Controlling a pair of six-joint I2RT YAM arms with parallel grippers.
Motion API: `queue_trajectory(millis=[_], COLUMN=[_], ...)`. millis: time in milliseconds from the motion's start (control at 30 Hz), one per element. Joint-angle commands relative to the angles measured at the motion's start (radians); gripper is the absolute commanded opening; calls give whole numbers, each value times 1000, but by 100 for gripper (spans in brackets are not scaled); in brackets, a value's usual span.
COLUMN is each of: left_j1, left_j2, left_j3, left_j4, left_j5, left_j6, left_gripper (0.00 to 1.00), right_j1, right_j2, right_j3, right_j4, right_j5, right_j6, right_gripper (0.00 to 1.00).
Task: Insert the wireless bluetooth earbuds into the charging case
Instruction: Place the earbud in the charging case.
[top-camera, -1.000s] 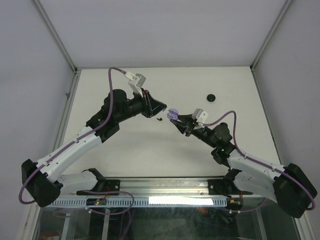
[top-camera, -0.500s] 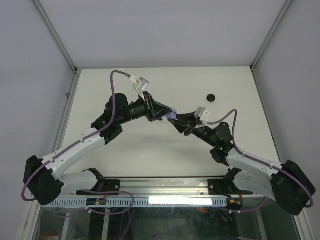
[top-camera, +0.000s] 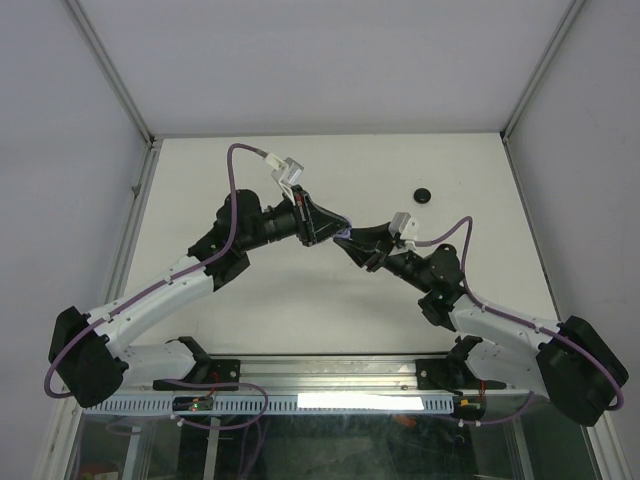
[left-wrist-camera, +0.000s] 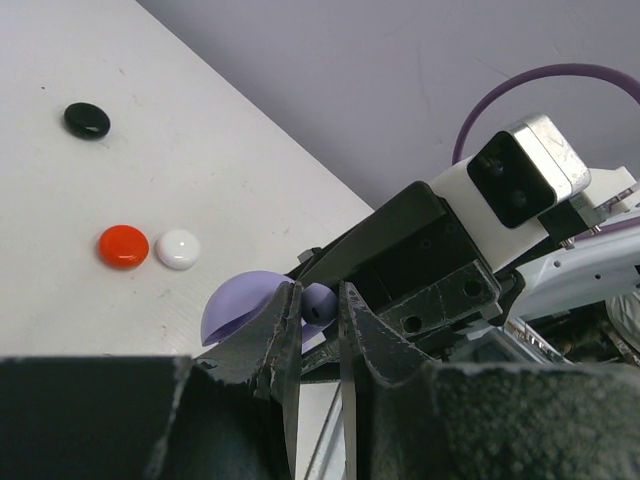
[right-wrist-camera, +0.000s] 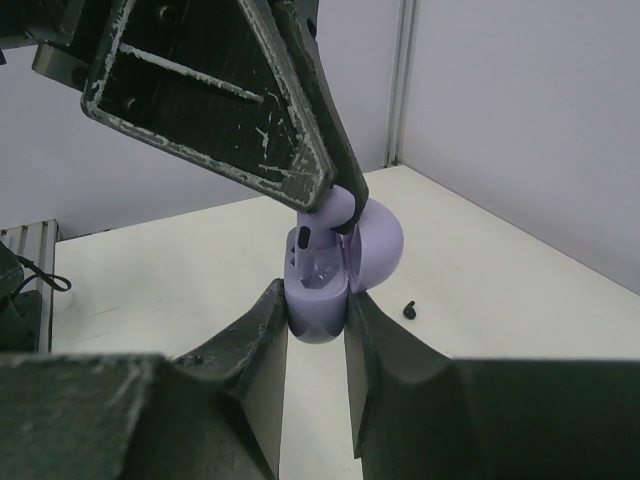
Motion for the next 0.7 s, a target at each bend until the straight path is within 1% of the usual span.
queue_trajectory(millis=[0,467,567,667], left_j1=[-9,-10,-9,-9], left_j2=[-31,-42,-39,-28], left_j3=[3,21,32,56], left_j4=[-1,-100,-126,-159], left_j5=[-40,-78,-80,-72], left_j6=[51,95,108,127], left_gripper=[12,13,20,23], right_j1=[6,6,6,6], right_j2=[-25,-38,-36,-32], right_j3=[25,25,28,37], right_j4=[76,64,55,45], right_j5=[7,-1,-12,-28], right_j6=[5,-9,-15,-20], right_gripper=[0,0,0,0])
